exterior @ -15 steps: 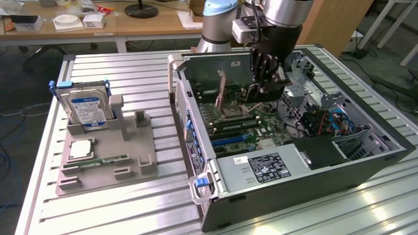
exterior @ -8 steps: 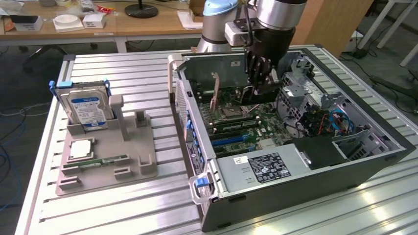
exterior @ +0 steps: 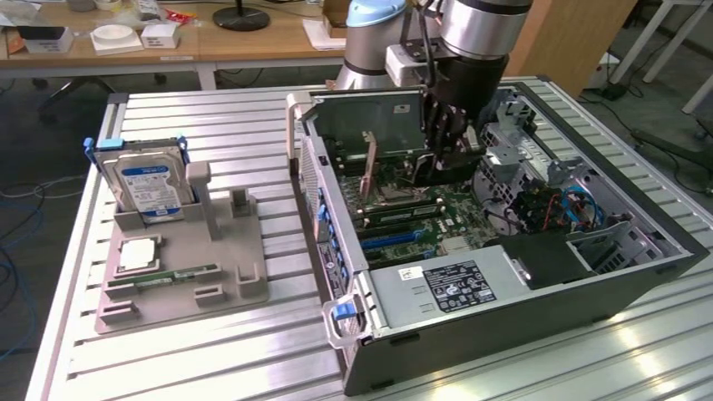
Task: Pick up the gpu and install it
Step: 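Insert the gpu into the slot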
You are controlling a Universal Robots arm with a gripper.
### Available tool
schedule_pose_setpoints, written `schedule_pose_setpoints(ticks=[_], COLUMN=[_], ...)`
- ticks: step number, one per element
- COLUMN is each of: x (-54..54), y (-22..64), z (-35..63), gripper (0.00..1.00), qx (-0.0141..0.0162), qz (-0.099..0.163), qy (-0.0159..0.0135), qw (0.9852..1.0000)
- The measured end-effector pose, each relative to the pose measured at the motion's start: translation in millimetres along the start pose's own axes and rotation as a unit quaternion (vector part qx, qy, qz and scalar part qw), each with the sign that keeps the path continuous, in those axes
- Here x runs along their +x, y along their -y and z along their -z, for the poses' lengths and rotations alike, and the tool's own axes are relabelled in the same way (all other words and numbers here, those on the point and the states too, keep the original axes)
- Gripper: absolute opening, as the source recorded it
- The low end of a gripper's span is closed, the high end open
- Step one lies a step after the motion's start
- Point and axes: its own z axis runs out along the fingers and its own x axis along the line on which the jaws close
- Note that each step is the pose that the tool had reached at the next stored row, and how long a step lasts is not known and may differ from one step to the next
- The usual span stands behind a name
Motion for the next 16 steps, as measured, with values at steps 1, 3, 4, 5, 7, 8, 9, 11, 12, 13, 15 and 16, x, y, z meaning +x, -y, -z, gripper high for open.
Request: schedule_pose_setpoints(ticks=[1, 3, 4, 5, 7, 8, 9, 11, 12, 13, 15, 16], x=[0.7, 1.1, 1.1, 1.2, 1.3, 1.3, 1.4, 1.4, 1.5, 1.8, 2.2, 2.3], y=[-1.0, -4.9, -7.1, -8.7, -9.8, -9.9, -10.0, -10.3, -10.5, -10.7, -11.6, -12.5], z=[-0.3, -1.1, -1.6, -2.1, -3.8, -5.5, -7.4, -11.0, -12.8, -14.0, -15.2, -15.8], gripper=[0.27, 0.27, 0.27, 0.27, 0.27, 0.27, 0.27, 0.27, 0.27, 0.27, 0.27, 0.27], qx=[0.0000, 0.0001, 0.0001, 0.0000, 0.0000, 0.0000, 0.0000, 0.0000, 0.0000, 0.0000, 0.0000, 0.0000], qz=[0.000, 0.000, 0.000, 0.000, 0.000, 0.000, 0.000, 0.000, 0.000, 0.000, 0.000, 0.000], qy=[0.0000, 0.0001, 0.0001, 0.0000, -0.0001, 0.0000, 0.0000, 0.0000, 0.0001, 0.0000, 0.0000, 0.0000], qw=[1.0000, 1.0000, 1.0000, 1.0000, 1.0000, 1.0000, 1.0000, 1.0000, 1.0000, 1.0000, 1.0000, 1.0000])
